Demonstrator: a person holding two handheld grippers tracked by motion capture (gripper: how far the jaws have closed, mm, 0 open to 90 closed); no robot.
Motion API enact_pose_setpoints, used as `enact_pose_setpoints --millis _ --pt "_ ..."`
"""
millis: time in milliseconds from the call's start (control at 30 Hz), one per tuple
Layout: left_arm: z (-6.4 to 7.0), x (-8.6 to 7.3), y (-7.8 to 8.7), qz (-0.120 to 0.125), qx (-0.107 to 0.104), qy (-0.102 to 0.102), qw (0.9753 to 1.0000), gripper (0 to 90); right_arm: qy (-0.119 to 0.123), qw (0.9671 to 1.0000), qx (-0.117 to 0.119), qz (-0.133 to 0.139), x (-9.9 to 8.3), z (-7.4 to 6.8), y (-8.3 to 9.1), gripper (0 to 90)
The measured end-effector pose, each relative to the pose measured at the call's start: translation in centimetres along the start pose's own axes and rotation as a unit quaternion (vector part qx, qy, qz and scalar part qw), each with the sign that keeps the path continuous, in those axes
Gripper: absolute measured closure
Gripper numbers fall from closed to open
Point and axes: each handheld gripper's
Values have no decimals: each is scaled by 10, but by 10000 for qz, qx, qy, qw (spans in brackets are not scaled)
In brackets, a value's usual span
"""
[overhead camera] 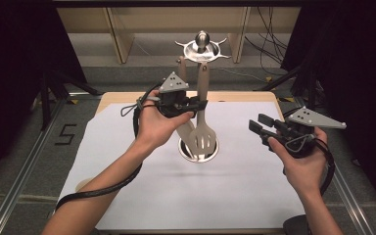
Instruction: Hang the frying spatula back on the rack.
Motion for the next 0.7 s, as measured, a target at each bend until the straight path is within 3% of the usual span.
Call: enact_pose_setpoints --millis 67,100,133,300,433,500,633,700 --pt "-1 -3 3 87 -30 -42 9999 718 58 10000 -32 15 0 1 0 575" --pt "3 -5 4 123 -84 176 9997 676 64 10000 -48 19 0 1 0 574" --pt "3 -6 7 147 -84 125 9998 643 69 10000 -48 29 0 1 -1 573" --pt "2 -15 20 266 -62 158 9995 648 -137 9998 -1 -119 -2 -1 -1 570" --pt "1 -13 30 264 -188 216 9992 759 17 9999 -33 -110 -2 0 -3 573" --pt "0 -9 34 359 -132 183 9991 807 -49 9999 -26 -127 -2 -2 -5 580" --pt "-3 3 43 581 127 140 9981 891 202 9997 -117 -111 -2 -1 -6 637" --pt "-5 9 45 690 129 177 9974 894 80 9998 -88 -170 -4 -3 -6 665"
Point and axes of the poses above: each handheld gripper's, and its own axes: y roughly backward along the jaws, x roughly out of its top, z roughly to its right, and after that the axes turned 3 degrees about -z, right-handed
